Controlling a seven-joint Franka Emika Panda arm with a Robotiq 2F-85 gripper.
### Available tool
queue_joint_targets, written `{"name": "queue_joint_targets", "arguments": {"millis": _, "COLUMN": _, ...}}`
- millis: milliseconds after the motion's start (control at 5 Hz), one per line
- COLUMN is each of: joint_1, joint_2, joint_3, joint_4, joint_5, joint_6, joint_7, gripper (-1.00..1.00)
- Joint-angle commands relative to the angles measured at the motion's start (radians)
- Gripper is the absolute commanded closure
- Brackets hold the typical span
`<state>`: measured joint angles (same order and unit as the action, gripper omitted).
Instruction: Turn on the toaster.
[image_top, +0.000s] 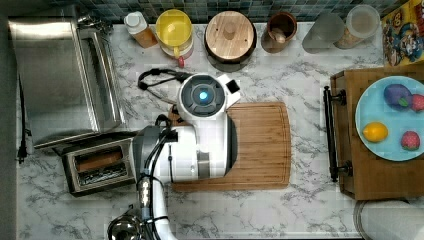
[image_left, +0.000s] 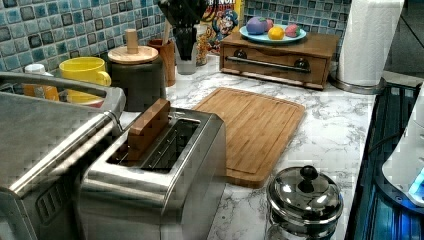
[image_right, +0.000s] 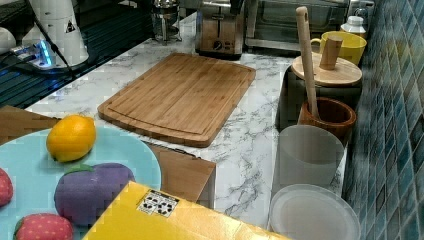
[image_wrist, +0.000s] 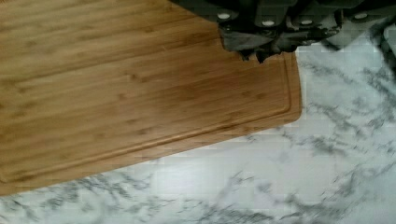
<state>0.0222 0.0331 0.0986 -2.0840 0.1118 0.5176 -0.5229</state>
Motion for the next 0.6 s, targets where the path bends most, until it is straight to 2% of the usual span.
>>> {"name": "queue_joint_targets", "arguments": {"millis": 200, "joint_1": 0.018, "joint_2": -0.126, "joint_3": 0.063, "joint_4": -0.161, "joint_5": 0.207, "joint_6": 0.054, "joint_7": -0.294, "gripper": 1.0}}
{"name": "queue_joint_targets", "arguments": {"millis": 600, "joint_1": 0.04, "joint_2": -0.157, "joint_3": 0.085, "joint_4": -0.211, "joint_5": 0.292, "joint_6": 0.052, "joint_7": -0.385, "gripper": 1.0}}
